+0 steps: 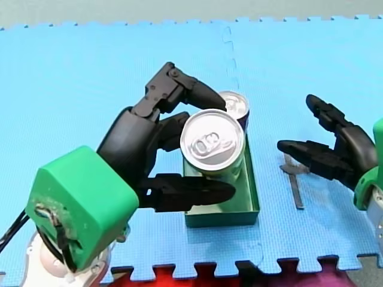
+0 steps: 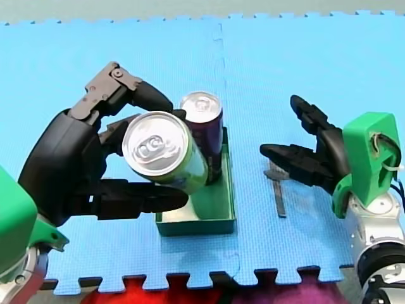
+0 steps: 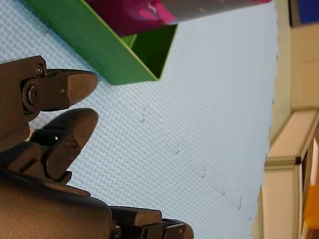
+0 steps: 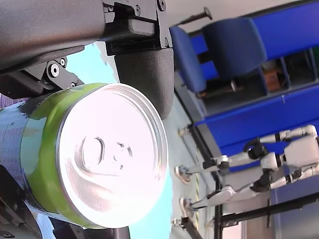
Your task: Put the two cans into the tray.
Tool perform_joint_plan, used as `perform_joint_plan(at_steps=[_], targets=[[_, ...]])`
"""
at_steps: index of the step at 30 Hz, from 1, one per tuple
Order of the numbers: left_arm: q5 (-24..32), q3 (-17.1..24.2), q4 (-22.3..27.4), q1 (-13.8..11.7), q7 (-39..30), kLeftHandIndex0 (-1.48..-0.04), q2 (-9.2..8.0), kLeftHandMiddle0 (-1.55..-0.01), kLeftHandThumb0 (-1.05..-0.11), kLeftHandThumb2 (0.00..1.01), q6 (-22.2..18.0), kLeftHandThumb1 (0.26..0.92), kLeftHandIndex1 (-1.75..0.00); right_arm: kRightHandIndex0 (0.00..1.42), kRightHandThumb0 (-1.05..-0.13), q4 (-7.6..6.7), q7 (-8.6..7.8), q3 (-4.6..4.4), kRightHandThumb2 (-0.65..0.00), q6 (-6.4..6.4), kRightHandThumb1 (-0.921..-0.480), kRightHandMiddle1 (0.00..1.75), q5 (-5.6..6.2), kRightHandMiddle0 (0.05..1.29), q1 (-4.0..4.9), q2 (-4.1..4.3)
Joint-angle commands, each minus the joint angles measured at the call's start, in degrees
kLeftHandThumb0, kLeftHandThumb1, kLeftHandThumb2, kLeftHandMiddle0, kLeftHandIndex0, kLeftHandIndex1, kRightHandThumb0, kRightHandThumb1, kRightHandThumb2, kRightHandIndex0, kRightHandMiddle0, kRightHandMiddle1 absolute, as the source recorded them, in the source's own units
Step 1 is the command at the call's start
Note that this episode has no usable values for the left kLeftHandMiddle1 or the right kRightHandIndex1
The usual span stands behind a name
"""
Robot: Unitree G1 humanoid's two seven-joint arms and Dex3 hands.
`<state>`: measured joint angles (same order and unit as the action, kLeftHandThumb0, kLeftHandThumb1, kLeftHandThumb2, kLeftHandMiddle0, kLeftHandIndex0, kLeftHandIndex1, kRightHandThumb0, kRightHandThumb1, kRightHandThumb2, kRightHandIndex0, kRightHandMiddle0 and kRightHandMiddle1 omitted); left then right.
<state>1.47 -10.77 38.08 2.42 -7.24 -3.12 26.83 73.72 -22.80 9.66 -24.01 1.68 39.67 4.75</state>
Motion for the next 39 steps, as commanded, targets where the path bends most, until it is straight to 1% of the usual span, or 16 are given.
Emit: perform_joint_plan(at_steps=[1, 4, 8, 10, 11, 13, 17, 20, 29, 39], targets=[[0.6, 0.4, 0.4, 0.5, 0.1, -0.5, 0.19, -0.89, -0.235, 0.02, 0.4, 0.766, -1.75, 0.75, -1.048, -0.2, 0.12, -0.16, -0.224, -0.36, -0.921, 0.0, -0.13, 0.11, 0.09, 0.23], [1.0, 1.2, -1.9, 1.7, -0.1, -0.5, -0.01, -0.89, -0.241, 0.02, 0.4, 0.767, -1.75, 0.75, -1.048, -0.34, 0.2, -0.26, -0.227, -0.45, -0.921, 0.0, -0.18, 0.11, 0.04, 0.06], [2.4, 4.1, -12.9, 6.3, -0.9, -0.5, -0.24, -0.89, -0.246, 0.02, 0.9, 0.769, -1.75, 0.75, -1.048, -0.45, 0.32, -0.33, -0.231, -0.53, -0.921, 0.0, -0.14, 0.11, -0.1, -0.27], [3.3, 5.1, -16.0, 7.5, -1.2, -0.5, 0.27, -0.89, -0.247, 0.02, 0.9, 0.769, -1.75, 0.75, -1.048, -0.56, 0.29, -0.32, -0.232, -0.63, -0.921, 0.0, -0.08, 0.11, -0.26, -0.41], [3.8, 5.4, -16.8, 7.8, -1.3, -0.5, 0.47, -0.89, -0.246, 0.02, 0.8, 0.769, -1.75, 0.75, -1.048, -0.61, 0.27, -0.31, -0.233, -0.68, -0.921, 0.0, -0.04, 0.11, -0.34, -0.48], [4.7, 6.1, -17.7, 8.2, -1.9, -0.5, 0.55, -0.89, -0.244, 0.02, 0.5, 0.768, -1.75, 0.75, -1.048, -0.72, 0.21, -0.26, -0.234, -0.75, -0.921, 0.0, 0.04, 0.11, -0.51, -0.58], [6.3, 7.3, -19.5, 9.2, -3.1, -0.5, 0.05, -0.89, -0.236, 0.02, 0.0, 0.77, -1.75, 0.74, -1.048, -0.89, 0.26, -0.26, -0.237, -0.83, -0.921, 0.0, 0.09, 0.11, -0.71, -0.71], [7.1, 7.9, -20.7, 9.9, -3.5, -0.5, 0.0, -0.9, -0.226, 0.02, 0.1, 0.771, -1.75, 0.74, -1.048, -0.96, 0.26, -0.25, -0.24, -0.94, -0.921, 0.0, 0.16, 0.11, -0.81, -0.78], [8.2, 8.5, -22.3, 10.7, -4.2, -0.49, -0.53, -0.89, -0.195, 0.02, 0.4, 0.771, -1.75, 0.74, -1.048, -1.36, 0.25, -0.27, -0.245, -1.27, -0.921, 0.0, 0.4, 0.11, -1.2, -1.09], [8.6, 8.2, -22.9, 11.5, -4.9, -0.49, -0.91, -0.89, -0.171, 0.03, 0.5, 0.771, -1.75, 0.74, -1.048, -1.5, 0.43, -0.35, -0.251, -1.34, -0.921, 0.0, 0.49, 0.11, -1.3, -1.21]])
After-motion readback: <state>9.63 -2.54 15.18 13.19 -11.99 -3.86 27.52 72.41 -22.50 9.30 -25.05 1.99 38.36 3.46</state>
